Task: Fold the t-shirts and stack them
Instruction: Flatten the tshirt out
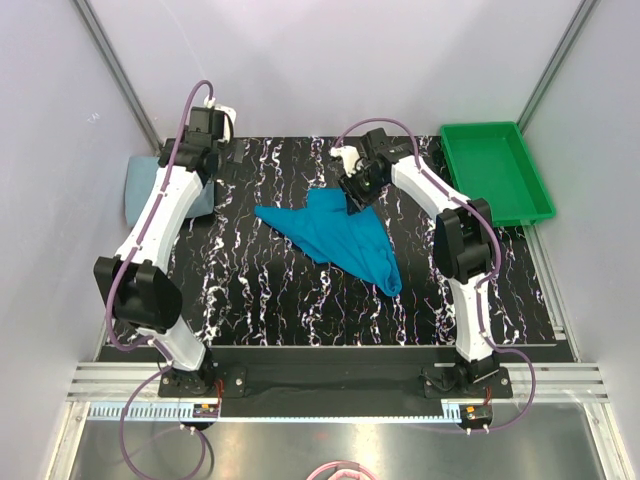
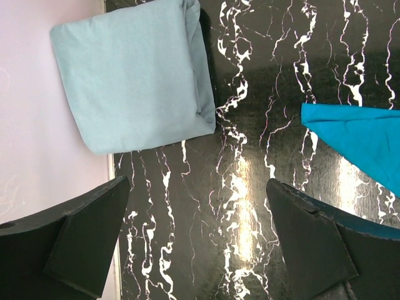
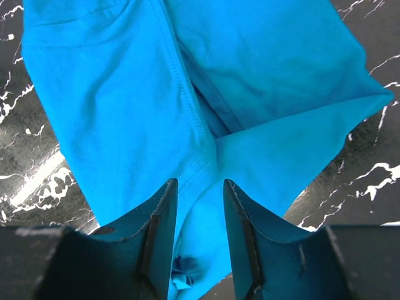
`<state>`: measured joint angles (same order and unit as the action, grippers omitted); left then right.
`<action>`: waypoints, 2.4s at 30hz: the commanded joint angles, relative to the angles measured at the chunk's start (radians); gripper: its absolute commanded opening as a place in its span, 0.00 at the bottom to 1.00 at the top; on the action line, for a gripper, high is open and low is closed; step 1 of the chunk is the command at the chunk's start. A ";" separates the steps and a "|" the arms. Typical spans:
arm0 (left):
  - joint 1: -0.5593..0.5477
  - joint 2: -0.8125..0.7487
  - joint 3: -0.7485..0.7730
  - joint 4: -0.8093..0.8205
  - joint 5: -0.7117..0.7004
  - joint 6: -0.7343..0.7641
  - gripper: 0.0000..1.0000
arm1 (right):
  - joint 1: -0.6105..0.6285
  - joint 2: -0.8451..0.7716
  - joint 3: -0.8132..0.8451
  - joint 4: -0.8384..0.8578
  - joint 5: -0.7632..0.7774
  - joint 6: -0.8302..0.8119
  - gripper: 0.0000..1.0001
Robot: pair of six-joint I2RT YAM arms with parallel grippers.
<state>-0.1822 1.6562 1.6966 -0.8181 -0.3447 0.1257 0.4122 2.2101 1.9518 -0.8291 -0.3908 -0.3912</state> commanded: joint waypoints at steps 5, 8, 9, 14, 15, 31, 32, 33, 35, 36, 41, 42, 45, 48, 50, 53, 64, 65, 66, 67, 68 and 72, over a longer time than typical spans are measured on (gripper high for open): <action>0.003 0.010 0.055 0.027 0.003 -0.001 0.99 | 0.004 0.026 0.038 -0.054 -0.062 0.018 0.43; 0.003 0.005 0.048 0.027 0.001 -0.001 0.99 | 0.004 0.049 0.061 -0.073 -0.071 0.020 0.44; 0.003 0.002 0.046 0.027 0.000 0.002 0.99 | 0.004 0.065 0.070 -0.080 -0.074 0.020 0.44; 0.003 -0.012 0.037 0.025 -0.005 0.006 0.99 | 0.004 0.102 0.104 -0.102 -0.086 0.017 0.45; 0.003 -0.016 0.034 0.027 -0.007 0.008 0.99 | 0.004 0.112 0.108 -0.105 -0.088 0.017 0.44; 0.013 -0.009 0.061 0.037 -0.028 0.011 0.99 | 0.005 0.168 0.540 -0.228 -0.056 0.025 0.00; 0.015 -0.009 0.063 0.037 -0.027 0.011 0.99 | 0.007 0.169 0.553 -0.232 -0.049 0.019 0.01; 0.016 -0.009 0.061 0.037 -0.025 0.009 0.99 | 0.005 0.169 0.543 -0.235 -0.042 0.015 0.26; 0.018 -0.015 0.057 0.034 -0.020 0.008 0.99 | 0.007 0.171 0.503 -0.239 -0.020 0.018 0.57; 0.018 -0.015 0.054 0.036 -0.017 0.008 0.99 | 0.004 0.177 0.452 -0.254 -0.019 0.018 0.67; 0.026 -0.022 0.043 0.036 -0.016 0.006 0.99 | 0.007 0.166 0.284 -0.266 -0.069 0.021 0.68; 0.026 -0.022 0.038 0.036 -0.016 0.005 0.99 | 0.005 0.162 0.235 -0.243 -0.069 0.026 0.68; 0.027 -0.022 0.037 0.036 -0.011 0.005 0.99 | 0.005 0.164 0.202 -0.228 -0.051 0.025 0.68; 0.027 -0.021 0.041 0.034 -0.010 0.003 0.99 | 0.004 0.181 0.206 -0.226 -0.043 0.025 0.67; 0.027 -0.016 0.046 0.033 -0.010 0.003 0.99 | 0.004 0.188 0.211 -0.225 -0.045 0.028 0.66; 0.027 -0.016 0.044 0.034 -0.008 0.003 0.99 | 0.004 0.201 0.226 -0.229 -0.060 0.032 0.53; 0.072 0.092 0.098 0.008 0.111 -0.057 0.99 | 0.014 0.114 0.257 -0.252 -0.091 0.043 0.06; 0.072 0.106 0.112 -0.002 0.137 -0.063 0.99 | 0.019 0.085 0.257 -0.254 -0.088 0.038 0.06; 0.072 0.123 0.136 -0.009 0.168 -0.080 0.99 | 0.029 0.071 0.269 -0.268 -0.086 0.032 0.05; 0.072 0.155 0.150 -0.015 0.241 -0.087 0.99 | 0.036 0.060 0.283 -0.277 -0.086 0.023 0.04; 0.070 0.174 0.162 -0.022 0.274 -0.099 0.99 | 0.042 0.044 0.303 -0.291 -0.089 0.018 0.04; 0.070 0.260 0.256 -0.027 0.332 -0.123 0.99 | 0.098 0.072 0.568 -0.412 -0.097 -0.018 0.03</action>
<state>-0.1085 1.8755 1.8587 -0.8452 -0.1230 0.0429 0.4549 2.3730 2.3241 -1.1725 -0.4629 -0.3672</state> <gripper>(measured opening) 0.987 0.055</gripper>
